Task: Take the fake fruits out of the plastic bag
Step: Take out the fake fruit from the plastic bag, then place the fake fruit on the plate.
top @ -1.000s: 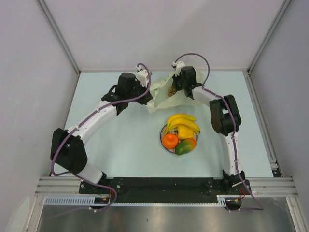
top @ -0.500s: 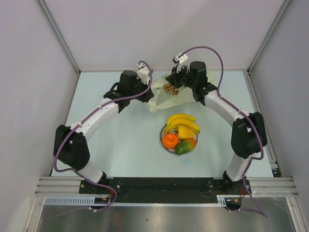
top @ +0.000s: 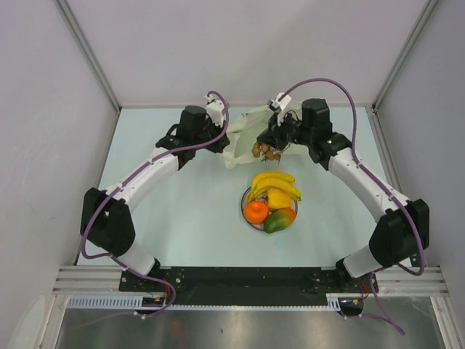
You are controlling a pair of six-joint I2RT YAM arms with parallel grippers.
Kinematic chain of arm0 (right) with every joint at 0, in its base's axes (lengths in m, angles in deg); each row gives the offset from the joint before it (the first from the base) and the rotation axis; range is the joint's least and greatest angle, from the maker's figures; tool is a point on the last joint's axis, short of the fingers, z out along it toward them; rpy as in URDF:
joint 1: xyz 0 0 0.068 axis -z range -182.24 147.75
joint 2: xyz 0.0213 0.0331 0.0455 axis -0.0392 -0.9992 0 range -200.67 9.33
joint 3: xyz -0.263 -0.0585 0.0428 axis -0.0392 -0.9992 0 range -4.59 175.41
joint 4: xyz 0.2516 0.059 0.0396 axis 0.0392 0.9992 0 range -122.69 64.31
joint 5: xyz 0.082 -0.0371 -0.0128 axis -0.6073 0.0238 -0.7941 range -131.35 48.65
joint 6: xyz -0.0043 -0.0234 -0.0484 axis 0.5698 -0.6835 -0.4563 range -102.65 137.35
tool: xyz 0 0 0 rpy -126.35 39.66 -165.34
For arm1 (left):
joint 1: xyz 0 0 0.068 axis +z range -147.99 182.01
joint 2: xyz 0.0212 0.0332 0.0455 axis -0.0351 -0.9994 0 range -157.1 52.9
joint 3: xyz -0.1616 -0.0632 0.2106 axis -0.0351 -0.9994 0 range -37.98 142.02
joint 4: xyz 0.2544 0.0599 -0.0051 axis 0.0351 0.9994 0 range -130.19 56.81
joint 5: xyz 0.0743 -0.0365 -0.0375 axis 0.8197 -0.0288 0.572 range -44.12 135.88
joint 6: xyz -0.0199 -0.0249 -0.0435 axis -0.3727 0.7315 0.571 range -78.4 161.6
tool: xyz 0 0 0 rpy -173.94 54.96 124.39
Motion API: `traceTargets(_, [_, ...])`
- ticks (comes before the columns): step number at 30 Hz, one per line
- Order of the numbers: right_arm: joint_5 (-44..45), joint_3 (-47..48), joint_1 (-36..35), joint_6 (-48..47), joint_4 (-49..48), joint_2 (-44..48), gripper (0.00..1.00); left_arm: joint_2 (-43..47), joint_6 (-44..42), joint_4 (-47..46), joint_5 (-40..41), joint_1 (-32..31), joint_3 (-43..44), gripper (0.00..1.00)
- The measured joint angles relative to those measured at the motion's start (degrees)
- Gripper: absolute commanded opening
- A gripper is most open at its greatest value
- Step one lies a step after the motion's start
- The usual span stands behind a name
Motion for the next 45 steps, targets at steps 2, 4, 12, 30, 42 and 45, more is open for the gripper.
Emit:
traceTargets(2, [-3.93,-0.76,0.00,-3.15,3.98,2.62,0.00,0.00,-0.09,0.00,0.04,0.00,0.00,0.00])
traceTargets(4, [-7.63,-1.49,-0.04,-7.50,8.83,4.50,0.00,0.00,-0.09,0.00,0.07,0.02,0.00,0.00])
traceTargets(12, [-15.26,-8.04,-0.33,-14.93,22.67,6.21,0.00,0.00,-0.09,-0.02,0.02,0.00,0.00,0.00])
traceTargets(30, [-20.39,-23.89,-3.30,4.39,8.85,13.25,0.00,-0.02,-0.09,1.01,-0.28,0.00,-0.98,0.00])
traceTargets(42, [-22.40,-29.53,-3.34,16.57,-3.13,12.52,0.00,-2.40,1.03,0.83,-1.73,0.00,-1.55,0.00])
traceTargets(45, [-22.38,-30.88,-3.30,18.18,-5.95,11.87,0.01,-3.48,1.03,0.92,-1.73,0.00,-1.40,0.00])
